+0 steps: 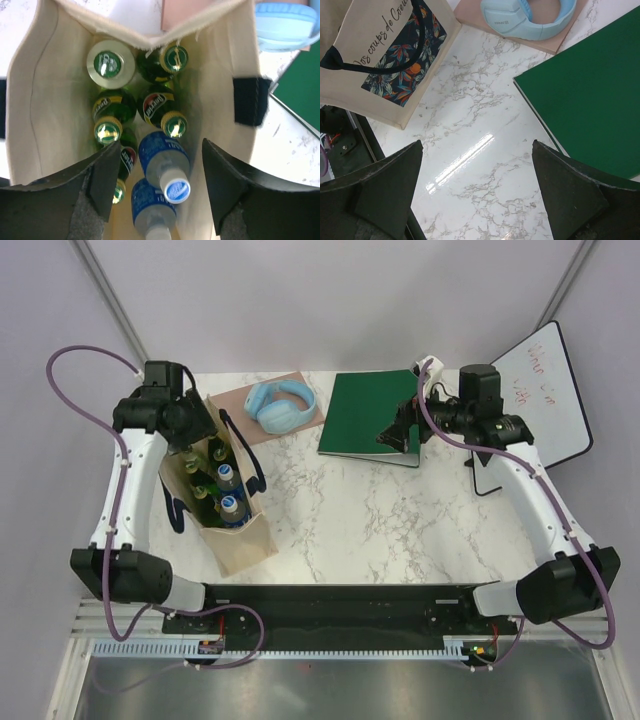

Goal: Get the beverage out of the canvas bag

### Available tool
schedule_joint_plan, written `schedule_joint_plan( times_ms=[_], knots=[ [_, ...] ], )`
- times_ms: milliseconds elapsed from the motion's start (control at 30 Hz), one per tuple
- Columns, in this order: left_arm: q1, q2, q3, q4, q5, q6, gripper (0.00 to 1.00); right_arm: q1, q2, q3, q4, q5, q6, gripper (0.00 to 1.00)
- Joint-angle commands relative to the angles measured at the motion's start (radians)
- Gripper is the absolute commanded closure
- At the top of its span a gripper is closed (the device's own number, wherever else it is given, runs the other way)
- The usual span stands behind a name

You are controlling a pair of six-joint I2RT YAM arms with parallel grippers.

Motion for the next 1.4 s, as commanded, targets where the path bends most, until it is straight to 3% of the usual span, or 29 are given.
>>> schedule_joint_plan(
  times_ms=[0,167,500,633,1367],
  knots=[
    [0.011,0.085,0.067,0.074,0.033,0.051,0.31,-0.002,0.009,-0.001,0.029,-0.037,-0.031,0.02],
    [0.011,0.169,0.081,0.092,0.059,0.059,0.36,-0.002,0.018,0.006,0.029,-0.041,-0.032,0.02],
    [0.011,0.283,0.136,0.129,-0.014,0.108,0.37,-0.002,0.031,0.006,0.029,-0.034,-0.034,0.02],
    [0.011,0.321,0.137,0.144,-0.021,0.117,0.42,-0.002,0.031,0.004,0.029,-0.028,-0.034,0.02],
    [0.011,0.364,0.062,0.176,-0.021,0.151,0.47,-0.009,0.034,0.009,0.027,-0.019,-0.029,0.02]
  ],
)
